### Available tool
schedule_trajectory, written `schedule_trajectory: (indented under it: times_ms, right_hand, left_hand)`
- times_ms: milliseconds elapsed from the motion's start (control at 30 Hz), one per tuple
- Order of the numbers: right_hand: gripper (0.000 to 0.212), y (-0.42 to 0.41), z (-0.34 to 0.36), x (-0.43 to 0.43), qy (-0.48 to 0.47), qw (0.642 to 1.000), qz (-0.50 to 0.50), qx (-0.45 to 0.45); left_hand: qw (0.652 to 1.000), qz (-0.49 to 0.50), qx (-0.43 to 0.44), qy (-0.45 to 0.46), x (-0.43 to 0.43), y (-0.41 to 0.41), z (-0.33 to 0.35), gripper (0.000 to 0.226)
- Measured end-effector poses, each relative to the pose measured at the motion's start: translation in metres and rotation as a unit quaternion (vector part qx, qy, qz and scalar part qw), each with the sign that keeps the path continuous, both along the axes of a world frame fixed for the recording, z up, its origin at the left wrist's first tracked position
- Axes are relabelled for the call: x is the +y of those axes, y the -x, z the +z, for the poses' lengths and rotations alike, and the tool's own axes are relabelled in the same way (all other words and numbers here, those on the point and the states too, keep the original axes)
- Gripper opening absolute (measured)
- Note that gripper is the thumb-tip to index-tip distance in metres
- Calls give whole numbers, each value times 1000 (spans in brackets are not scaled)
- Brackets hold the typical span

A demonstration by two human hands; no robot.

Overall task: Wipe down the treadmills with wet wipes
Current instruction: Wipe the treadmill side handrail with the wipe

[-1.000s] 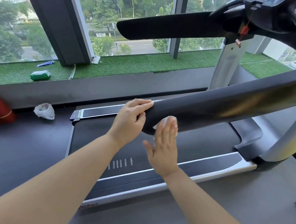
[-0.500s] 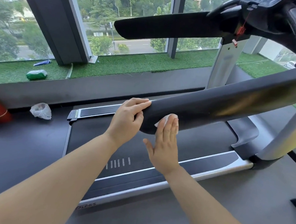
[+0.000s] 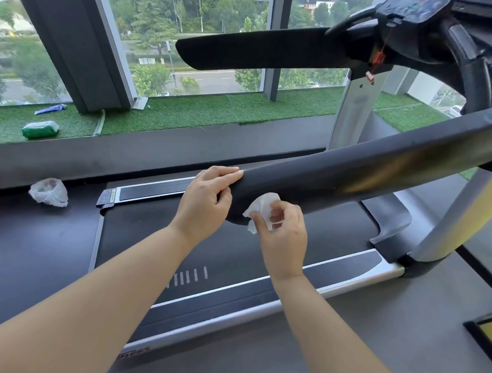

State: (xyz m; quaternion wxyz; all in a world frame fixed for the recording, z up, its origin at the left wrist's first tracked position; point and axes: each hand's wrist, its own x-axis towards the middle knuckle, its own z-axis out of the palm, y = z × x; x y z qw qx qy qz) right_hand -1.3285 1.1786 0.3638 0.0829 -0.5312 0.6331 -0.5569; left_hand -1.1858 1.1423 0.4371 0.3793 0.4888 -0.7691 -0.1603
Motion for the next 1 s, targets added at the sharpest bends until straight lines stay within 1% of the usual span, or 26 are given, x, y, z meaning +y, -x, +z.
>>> schedule_trajectory:
  times_ms: [67, 167, 267, 333, 367, 400, 467, 500, 533, 600, 700, 767, 867, 1000]
  right_hand:
    - [28, -6, -1, 0, 10, 1000, -11, -11]
    - [14, -15, -5, 1, 42, 999, -11, 7]
    - [12, -28, -5, 1, 54, 998, 6, 33]
    - [8, -38, -1, 4, 34, 995, 57, 80]
    - [5, -42, 0, 7, 4, 990, 115, 82]
    - [4, -43, 4, 11, -45, 980, 183, 64]
    - [2, -37, 12, 19, -172, 937, 303, -19]
    - [1, -28, 15, 23, -201, 919, 332, -69]
    - [7, -16, 17, 25, -200, 914, 335, -109]
    - [17, 12, 22, 27, -172, 922, 293, -184]
    - [18, 58, 26, 24, -119, 938, 184, -270]
    - [14, 89, 30, 21, -106, 948, 123, -274]
    - [11, 123, 32, 11, -89, 960, 69, -256]
    - [4, 147, 33, -7, -51, 977, -6, -206]
  left_hand:
    - [1000, -5, -2, -1, 0, -1, 0, 38]
    - [1000, -5, -6, 1, 0, -1, 0, 38]
    - [1000, -4, -11, 1, -1, 0, 0, 38]
    - [1000, -4, -7, -7, 0, 0, 1, 38]
    - [1000, -4, -3, -14, 0, 1, 2, 38]
    - [1000, -3, 0, -22, 0, 1, 3, 37]
    - [999, -6, 6, -39, 1, 1, 7, 35]
    - [999, -7, 6, -46, 0, 1, 9, 34]
    - [999, -8, 6, -52, 0, 1, 11, 33]
    - [998, -5, 3, -62, 0, 3, 15, 32]
    - [999, 11, -33, -39, 4, 12, 18, 33]
    - [998, 14, -62, -16, 6, 24, 22, 34]
    - [997, -8, -80, -2, 7, 48, 29, 36]
    - [993, -34, -109, 0, -1, 77, 37, 38]
